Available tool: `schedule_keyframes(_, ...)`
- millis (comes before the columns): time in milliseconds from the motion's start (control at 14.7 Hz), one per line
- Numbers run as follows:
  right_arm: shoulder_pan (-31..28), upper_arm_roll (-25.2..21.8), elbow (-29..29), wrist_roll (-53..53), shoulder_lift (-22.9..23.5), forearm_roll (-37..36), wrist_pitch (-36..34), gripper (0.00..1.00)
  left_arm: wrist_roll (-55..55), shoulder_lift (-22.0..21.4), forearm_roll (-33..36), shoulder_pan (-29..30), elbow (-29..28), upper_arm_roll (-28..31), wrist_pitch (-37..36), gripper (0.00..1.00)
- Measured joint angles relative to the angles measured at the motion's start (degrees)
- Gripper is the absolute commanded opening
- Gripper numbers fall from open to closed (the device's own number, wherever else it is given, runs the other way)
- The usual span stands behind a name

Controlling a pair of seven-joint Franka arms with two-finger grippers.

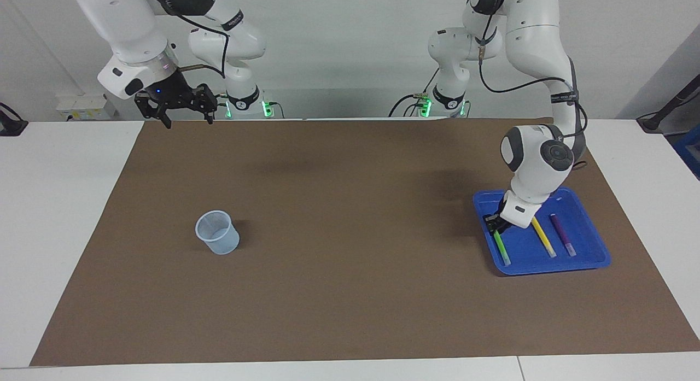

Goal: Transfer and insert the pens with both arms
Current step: 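Grasp the green pen with the left gripper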

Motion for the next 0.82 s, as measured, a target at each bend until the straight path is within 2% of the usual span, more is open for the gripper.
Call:
schedule_keyframes(543, 0.0, 0.0, 0.0, 0.0, 0.0, 0.03, -0.02, 1.0, 0.0, 0.0, 0.0, 0.06, 0.36, 0.17, -1.0, 0.0)
schedule_keyframes(815, 0.0, 0.0, 0.0, 0.0, -0.01, 0.03, -0.06, 1.0, 0.0, -0.83, -0.01, 0.21, 4.19, 0.34, -9.1, 0.0)
